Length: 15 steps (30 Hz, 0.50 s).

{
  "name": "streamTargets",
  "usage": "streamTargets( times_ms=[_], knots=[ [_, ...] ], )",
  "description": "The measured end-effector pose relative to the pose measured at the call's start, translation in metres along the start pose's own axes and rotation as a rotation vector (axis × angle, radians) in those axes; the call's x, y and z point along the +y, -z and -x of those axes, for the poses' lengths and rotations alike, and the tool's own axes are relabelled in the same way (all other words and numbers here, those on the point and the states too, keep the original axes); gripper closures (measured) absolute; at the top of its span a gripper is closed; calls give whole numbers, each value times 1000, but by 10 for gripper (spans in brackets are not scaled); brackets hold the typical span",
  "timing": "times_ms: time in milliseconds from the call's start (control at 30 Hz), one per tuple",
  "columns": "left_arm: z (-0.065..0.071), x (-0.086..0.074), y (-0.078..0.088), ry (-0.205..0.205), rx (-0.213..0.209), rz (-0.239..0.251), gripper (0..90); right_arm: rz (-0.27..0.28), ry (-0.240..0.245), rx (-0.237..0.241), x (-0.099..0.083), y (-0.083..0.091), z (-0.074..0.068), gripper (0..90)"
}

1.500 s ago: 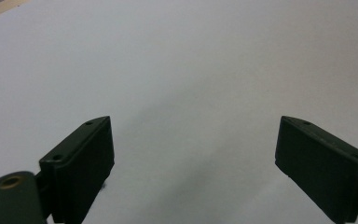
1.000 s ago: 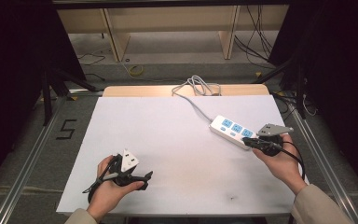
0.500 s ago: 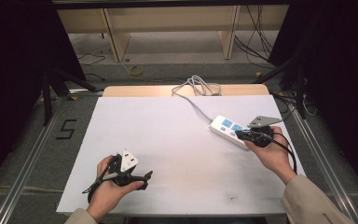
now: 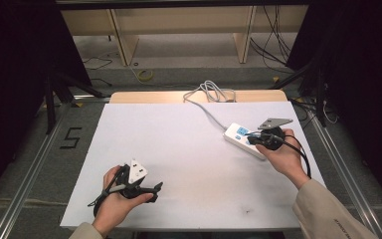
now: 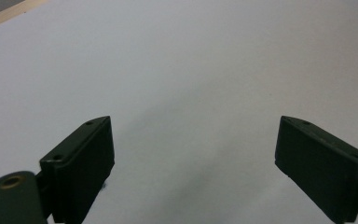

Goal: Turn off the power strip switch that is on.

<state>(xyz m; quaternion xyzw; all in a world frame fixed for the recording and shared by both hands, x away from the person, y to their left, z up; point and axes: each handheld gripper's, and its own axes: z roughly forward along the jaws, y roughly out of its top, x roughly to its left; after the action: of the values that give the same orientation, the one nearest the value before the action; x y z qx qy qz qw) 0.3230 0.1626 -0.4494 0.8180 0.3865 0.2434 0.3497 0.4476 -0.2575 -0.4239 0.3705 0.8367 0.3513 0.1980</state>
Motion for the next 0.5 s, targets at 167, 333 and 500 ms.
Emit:
streamTargets(
  times_ms=[167,333,500],
  knots=[
    [0,0,0,0,0,2,112,-11,-5,-4,2,-3,2,900],
    [0,0,0,-1,2,3,112,-26,-10,-6,6,-7,4,900],
    [0,0,0,-3,4,4,112,-54,-7,-5,7,-12,5,900]
  ],
)
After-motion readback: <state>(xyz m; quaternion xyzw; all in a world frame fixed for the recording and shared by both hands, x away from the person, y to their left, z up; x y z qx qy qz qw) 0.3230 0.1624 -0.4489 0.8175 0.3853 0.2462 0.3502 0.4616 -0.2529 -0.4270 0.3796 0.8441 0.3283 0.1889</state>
